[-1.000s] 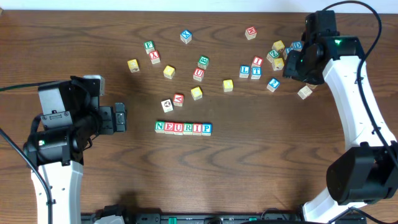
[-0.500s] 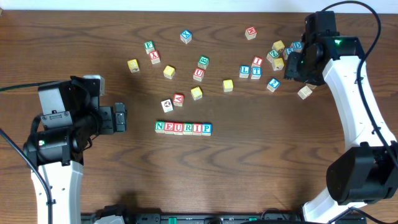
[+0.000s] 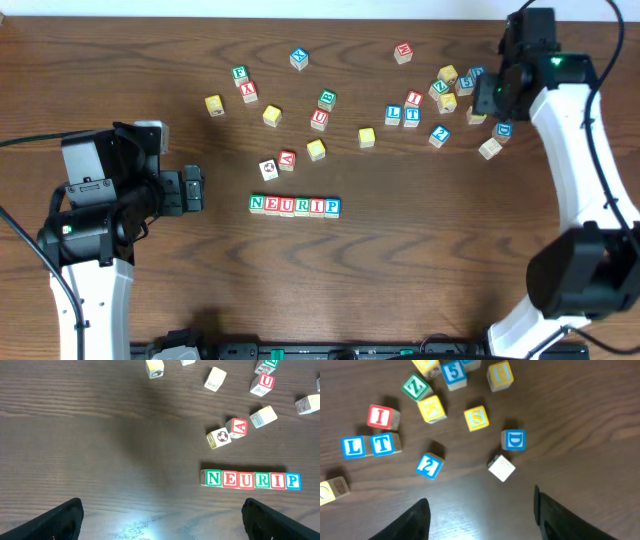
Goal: Spell out NEURIPS
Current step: 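Lower the open right gripper over the yellow-bordered S block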
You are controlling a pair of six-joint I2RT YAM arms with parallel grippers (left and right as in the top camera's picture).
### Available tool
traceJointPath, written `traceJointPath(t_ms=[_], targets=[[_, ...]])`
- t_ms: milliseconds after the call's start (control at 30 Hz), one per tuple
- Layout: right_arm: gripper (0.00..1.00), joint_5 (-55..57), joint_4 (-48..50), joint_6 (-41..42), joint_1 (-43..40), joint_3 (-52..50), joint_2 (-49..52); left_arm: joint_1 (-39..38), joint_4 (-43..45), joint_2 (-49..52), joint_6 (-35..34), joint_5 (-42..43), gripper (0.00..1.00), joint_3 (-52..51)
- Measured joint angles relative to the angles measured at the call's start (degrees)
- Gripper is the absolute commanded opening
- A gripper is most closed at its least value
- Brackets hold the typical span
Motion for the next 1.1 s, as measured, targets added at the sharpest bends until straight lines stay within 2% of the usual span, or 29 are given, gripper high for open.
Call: traceJointPath(t_ms=[233,400,1100], targets=[[0.67,-2.5,-11.2,-4.2,-2.4,13.3,14.4,0.0,0.0,0.0,0.0,0.0,0.99,0.0],[0.65,-5.1,-13.3,-7.1,-2.4,17.2,22.2,0.0,0.0,0.0,0.0,0.0,0.99,0.0],[0.64,-8.3,-12.2,-9.7,-2.8,18.4,29.1,0.0,0.0,0.0,0.0,0.0,0.99,0.0]])
